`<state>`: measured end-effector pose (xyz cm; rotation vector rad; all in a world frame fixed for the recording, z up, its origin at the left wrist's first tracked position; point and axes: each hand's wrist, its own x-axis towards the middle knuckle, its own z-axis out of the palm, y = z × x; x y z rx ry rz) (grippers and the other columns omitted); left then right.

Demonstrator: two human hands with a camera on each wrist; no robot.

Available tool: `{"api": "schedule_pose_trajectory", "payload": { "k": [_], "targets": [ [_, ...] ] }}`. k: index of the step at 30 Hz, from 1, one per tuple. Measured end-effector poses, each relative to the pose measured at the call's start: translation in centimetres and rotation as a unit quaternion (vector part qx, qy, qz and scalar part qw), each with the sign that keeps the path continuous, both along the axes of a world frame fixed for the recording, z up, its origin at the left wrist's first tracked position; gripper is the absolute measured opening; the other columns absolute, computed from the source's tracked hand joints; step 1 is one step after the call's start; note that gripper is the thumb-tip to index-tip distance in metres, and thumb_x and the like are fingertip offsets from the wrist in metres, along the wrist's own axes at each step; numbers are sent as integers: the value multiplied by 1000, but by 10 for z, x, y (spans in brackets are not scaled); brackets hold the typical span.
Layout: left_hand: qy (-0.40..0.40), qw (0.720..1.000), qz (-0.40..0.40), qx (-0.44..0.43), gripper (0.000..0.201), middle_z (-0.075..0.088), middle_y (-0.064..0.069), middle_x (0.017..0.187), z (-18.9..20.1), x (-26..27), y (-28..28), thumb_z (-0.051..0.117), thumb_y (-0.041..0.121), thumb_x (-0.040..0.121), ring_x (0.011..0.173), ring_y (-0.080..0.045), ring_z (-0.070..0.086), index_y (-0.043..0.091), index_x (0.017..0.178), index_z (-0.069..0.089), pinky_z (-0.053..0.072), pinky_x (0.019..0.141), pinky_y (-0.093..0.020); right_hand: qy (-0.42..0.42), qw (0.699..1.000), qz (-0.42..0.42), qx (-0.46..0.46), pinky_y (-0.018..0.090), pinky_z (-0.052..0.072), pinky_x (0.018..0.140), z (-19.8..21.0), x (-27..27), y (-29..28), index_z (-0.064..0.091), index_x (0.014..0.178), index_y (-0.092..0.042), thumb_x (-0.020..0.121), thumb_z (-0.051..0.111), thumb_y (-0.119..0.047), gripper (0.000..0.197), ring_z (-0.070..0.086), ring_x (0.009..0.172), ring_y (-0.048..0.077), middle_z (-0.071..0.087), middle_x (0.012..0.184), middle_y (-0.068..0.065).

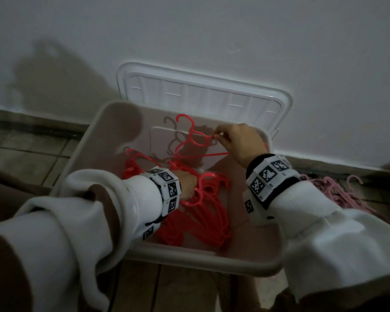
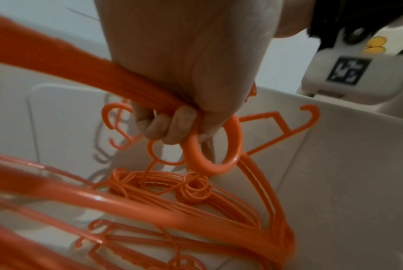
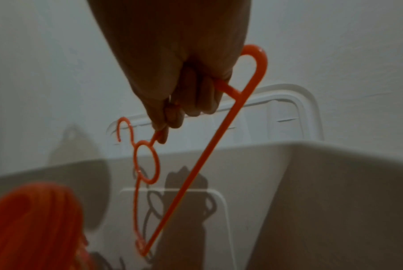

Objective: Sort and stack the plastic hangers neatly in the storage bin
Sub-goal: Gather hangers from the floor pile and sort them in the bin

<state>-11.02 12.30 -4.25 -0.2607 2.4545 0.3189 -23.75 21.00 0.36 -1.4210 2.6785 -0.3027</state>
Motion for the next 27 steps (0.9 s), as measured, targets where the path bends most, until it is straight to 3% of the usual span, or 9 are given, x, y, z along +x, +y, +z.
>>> {"api": "schedule_pose_trajectory", "payload": {
  "k": [5,7,9,14,17,20,22,24,27],
  "targets": [
    [-49,998,-22,-19,24,46,-1,67,0,1,2,45,15,95,64,-19,47,3,106,62,34,52,-26,55,997,-48,12,39,46,77,-5,-2,2,59,114,-18,96,41,-31,28,60,100,35,65,108,15],
    [-44,999,6,-1,29,58,-8,85,-3,5,-2,47,18,95,79,-23,56,1,116,59,42,59,-25,87,992,-88,-8,39,44,74,1,-5,4,58,113,-14,97,39,-30,29,60,98,38,65,106,17],
    [-14,999,32,18,28,63,-12,112,-3,9,-9,46,15,95,101,-28,60,3,116,58,47,78,-31,108,983,-145,-35,36,39,68,9,-8,9,58,109,-10,97,37,-28,30,60,94,40,65,103,19],
    [53,994,77,55,26,65,-13,111,13,11,-27,45,14,94,96,-26,60,4,110,63,42,73,-30,88,965,-225,-99,33,31,65,24,-19,29,59,103,-9,96,36,-27,30,59,91,39,64,98,22],
    [90,976,144,133,28,67,-14,107,24,15,-39,45,15,95,93,-26,62,0,103,66,45,74,-26,44,959,-257,-111,33,34,68,27,-24,41,62,103,-10,96,36,-26,31,58,94,39,64,101,23],
    [109,953,206,192,26,68,-15,96,27,19,-47,45,11,95,69,-6,61,-1,97,68,43,63,-15,-32,952,-274,-136,36,41,76,26,-26,50,64,100,-11,94,39,-25,30,57,99,37,64,105,19],
    [96,940,253,206,22,59,-8,67,27,23,-50,47,12,94,53,-10,52,9,79,62,40,51,-20,-84,953,-254,-141,35,42,80,23,-26,52,66,97,-10,93,43,-21,26,57,99,34,65,103,18],
    [69,927,296,218,29,42,0,48,27,26,-52,49,19,90,36,-9,35,16,61,50,27,39,-18,-135,958,-216,-136,31,40,75,23,-22,51,67,92,-8,93,46,-17,23,56,86,28,63,87,14],
    [51,900,353,252,28,37,-2,55,32,30,-56,52,24,85,38,-10,28,17,59,46,22,41,-16,-285,931,-177,-144,17,38,51,28,-7,46,55,80,-10,96,40,-8,22,52,52,14,49,63,6]
  ]
}}
